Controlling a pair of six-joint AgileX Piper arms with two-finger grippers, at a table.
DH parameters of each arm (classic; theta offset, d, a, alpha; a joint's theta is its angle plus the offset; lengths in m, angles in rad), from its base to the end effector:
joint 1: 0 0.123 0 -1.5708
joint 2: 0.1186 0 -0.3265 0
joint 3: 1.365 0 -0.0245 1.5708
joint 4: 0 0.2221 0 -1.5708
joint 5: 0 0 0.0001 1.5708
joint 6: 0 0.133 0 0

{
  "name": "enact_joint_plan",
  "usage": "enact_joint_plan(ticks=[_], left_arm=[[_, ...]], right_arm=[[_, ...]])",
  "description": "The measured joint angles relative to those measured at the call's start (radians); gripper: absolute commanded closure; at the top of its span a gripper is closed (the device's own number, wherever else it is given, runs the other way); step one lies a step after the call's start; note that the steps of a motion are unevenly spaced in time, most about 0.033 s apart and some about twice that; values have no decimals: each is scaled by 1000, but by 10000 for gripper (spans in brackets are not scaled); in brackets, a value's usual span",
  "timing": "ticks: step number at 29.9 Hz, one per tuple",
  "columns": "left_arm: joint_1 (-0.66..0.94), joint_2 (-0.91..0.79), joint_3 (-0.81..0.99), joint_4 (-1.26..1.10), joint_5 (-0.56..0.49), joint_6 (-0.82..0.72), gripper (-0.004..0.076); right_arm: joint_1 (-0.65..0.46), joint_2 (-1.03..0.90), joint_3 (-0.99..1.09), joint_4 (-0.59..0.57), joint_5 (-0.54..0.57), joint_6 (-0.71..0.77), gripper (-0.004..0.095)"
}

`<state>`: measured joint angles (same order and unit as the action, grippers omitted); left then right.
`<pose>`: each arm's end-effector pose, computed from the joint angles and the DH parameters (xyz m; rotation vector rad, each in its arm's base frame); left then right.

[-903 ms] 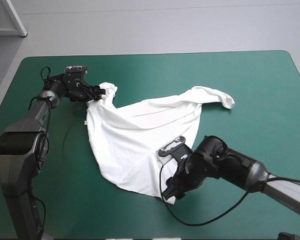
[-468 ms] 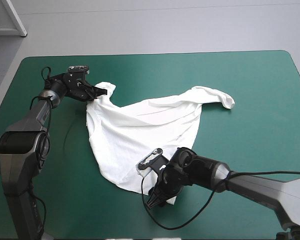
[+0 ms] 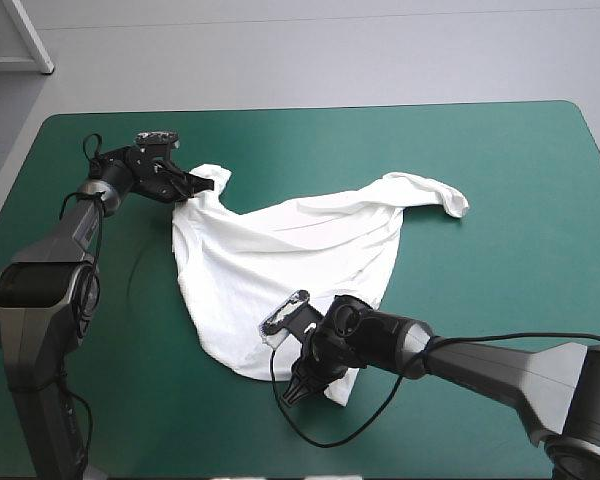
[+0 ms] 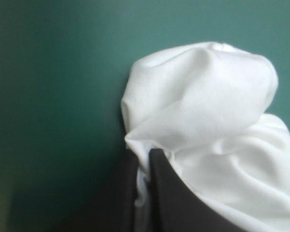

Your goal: Fold the cloth

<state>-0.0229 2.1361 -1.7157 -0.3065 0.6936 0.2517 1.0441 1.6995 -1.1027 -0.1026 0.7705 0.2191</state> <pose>0.4935 -0.0370 0.2165 0.1188 2.5627 -0.2534 0.1711 0.2753 0.2256 -1.2267 2.5782 0.1518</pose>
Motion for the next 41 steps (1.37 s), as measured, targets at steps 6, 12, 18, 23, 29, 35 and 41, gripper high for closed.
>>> enact_joint_plan(ticks=[6,12,18,23,29,35,41], left_arm=[[0,-11,1,5,15,4,734],[0,-102,24,40,109,6,734],[0,-328,26,40,126,8,734],[0,-525,-17,39,140,8,734],[0,-678,-203,39,168,8,734],[0,-738,-481,38,187,8,734],[-2,-747,-673,52,192,6,734]], right_arm=[[-1,-2,1,-43,-31,34,926],[-2,-67,-7,-181,29,141,926],[-2,-263,-221,-430,230,202,926],[-2,-352,-495,-637,410,178,926],[-2,-371,-841,-818,479,61,926],[-2,-373,-1145,-919,468,-39,926],[-1,-384,-1364,-927,404,-126,926]])
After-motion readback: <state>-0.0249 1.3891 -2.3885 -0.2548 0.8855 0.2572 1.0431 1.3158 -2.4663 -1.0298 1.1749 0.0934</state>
